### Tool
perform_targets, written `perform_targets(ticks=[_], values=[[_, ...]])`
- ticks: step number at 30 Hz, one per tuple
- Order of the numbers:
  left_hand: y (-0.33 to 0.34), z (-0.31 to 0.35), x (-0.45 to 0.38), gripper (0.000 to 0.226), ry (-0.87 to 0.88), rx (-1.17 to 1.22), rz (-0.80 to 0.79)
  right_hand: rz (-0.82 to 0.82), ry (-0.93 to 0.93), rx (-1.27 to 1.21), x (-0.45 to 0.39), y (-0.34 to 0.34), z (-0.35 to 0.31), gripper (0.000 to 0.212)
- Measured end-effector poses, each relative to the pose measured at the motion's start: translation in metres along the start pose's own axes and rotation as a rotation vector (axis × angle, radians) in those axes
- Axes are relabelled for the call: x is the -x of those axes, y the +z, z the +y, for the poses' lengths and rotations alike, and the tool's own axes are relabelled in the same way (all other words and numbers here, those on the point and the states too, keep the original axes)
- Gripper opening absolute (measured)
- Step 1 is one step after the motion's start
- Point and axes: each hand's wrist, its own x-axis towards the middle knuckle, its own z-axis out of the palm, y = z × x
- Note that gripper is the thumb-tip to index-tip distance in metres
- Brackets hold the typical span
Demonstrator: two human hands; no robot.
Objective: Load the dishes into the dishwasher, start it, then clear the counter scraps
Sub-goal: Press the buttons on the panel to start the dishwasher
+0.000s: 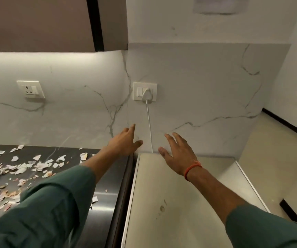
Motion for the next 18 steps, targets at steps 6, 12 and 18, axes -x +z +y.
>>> perform_targets(ticks=[6,12,18], values=[[-0.029,-0.005,-0.058,0.092,-0.013,-0.215,0.031,0.006,-0.011,-0.032,-0.032,-0.016,-0.006,0.067],[-0.037,-0.004,-0.11,0.094,-0.035,-0.304,0.037,0.007,-0.019,-0.063,-0.045,-0.002,-0.002,0.065],[-0.039,0.003,-0.149,0.094,-0.016,-0.292,0.048,0.026,-0.026,-0.085,-0.046,0.011,0.004,0.063]])
